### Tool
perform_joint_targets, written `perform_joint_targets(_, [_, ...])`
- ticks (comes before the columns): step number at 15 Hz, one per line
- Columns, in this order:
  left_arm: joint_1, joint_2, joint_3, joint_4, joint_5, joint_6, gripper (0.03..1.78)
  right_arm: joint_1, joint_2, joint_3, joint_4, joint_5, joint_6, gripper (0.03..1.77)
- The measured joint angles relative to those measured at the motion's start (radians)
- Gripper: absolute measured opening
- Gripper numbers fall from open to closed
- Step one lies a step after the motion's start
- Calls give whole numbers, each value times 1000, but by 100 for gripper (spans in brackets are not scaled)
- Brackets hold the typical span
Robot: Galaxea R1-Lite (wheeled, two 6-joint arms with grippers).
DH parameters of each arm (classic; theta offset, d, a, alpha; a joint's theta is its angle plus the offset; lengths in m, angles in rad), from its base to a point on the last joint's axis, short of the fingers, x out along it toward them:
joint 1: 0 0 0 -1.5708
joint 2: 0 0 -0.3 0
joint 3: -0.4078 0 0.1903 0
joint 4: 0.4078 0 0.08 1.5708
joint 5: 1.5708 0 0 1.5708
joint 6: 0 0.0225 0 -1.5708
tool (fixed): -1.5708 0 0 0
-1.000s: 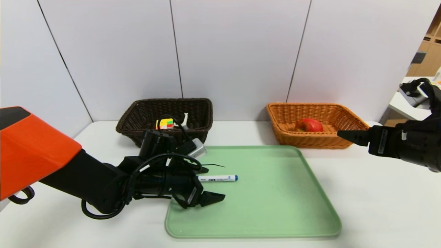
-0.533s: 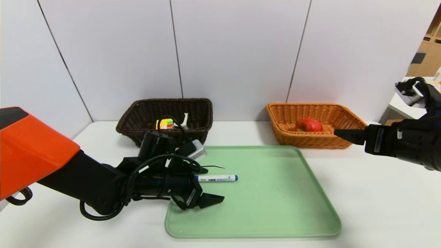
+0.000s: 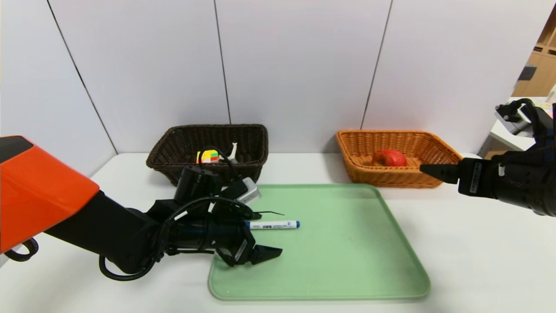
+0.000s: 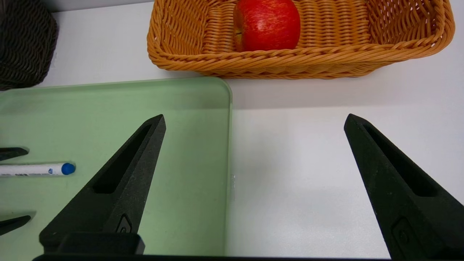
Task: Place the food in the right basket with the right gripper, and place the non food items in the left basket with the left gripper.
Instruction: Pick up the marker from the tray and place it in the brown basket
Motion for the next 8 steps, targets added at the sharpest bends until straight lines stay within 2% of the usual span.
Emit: perform_joint_targets(8, [-3,-2,11,-27,11,36,169,0,-16,10,0,0,-1,170])
